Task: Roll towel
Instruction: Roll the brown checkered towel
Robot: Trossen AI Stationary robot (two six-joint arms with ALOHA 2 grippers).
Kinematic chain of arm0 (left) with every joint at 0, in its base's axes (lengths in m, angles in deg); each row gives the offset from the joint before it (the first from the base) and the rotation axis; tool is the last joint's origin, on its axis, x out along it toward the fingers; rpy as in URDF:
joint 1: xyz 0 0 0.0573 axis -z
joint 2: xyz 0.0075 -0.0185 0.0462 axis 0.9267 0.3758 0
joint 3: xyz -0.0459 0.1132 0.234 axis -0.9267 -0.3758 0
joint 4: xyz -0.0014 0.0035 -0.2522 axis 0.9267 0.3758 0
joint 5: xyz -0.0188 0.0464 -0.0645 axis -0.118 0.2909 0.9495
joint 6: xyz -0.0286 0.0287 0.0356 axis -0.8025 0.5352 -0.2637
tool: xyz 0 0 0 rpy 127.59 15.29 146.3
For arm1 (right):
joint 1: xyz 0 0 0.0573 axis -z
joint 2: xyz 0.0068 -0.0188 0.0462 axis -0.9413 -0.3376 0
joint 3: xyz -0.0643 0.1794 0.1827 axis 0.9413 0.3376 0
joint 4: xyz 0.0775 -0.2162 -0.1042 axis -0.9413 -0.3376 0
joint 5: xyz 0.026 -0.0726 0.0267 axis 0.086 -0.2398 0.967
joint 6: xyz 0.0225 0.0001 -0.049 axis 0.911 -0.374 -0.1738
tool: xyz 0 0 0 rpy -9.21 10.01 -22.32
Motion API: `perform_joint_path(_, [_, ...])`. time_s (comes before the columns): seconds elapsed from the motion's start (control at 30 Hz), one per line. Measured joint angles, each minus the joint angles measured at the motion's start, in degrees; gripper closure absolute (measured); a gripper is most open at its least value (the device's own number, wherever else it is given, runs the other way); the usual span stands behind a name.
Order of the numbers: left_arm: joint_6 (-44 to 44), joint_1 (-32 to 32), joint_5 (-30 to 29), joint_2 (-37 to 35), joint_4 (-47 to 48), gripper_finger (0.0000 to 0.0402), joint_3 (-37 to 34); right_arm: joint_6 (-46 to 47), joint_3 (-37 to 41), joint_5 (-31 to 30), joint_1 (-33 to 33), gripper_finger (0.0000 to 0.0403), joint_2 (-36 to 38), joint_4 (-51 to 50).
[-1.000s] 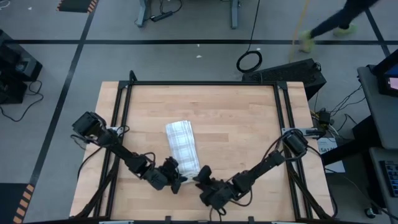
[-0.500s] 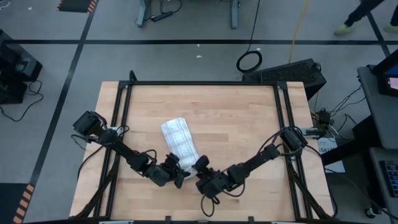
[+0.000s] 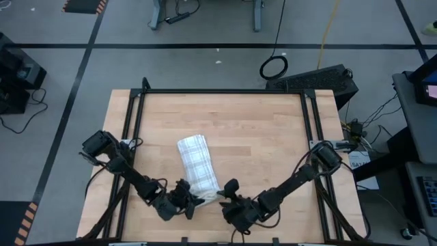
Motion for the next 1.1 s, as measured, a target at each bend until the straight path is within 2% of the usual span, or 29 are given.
perform_joint_path(0.13, [0.01, 2.49, -1.85, 1.33, -2.13, 0.0377, 0.00, 12.28, -0.04, 12.83, 3.21, 0.0165, 3.36, -0.52])
perform_joint_path(0.37, [-0.33, 4.86, -2.22, 3.65, -5.64, 0.0377, 0.04, 21.52, -0.08, 29.59, 7.72, 0.0165, 2.96, 4.92])
perform_joint_path(0.47, [-0.29, 4.91, -2.21, 4.69, -6.86, 0.0380, 0.07, 22.72, -0.01, 33.70, 8.35, 0.0165, 0.93, 7.71])
perform_joint_path(0.7, [1.15, 4.89, -0.63, 5.16, -9.56, 0.0379, 0.09, 26.99, -0.02, 37.84, 9.03, 0.0175, -1.22, 12.37])
perform_joint_path(0.8, [1.33, 4.89, 0.37, 5.16, -9.33, 0.0379, 0.09, 30.92, -0.02, 39.07, 9.44, 0.0211, -1.26, 12.40])
perform_joint_path(1.03, [6.36, 4.89, 0.86, 5.16, -10.82, 0.0376, 0.07, 34.90, -0.02, 45.21, 11.24, 0.0369, -1.84, 12.45])
perform_joint_path(1.1, [7.40, 4.89, 0.86, 5.18, -10.87, 0.0369, 0.07, 36.20, -0.02, 46.31, 11.68, 0.0388, -1.93, 12.66])
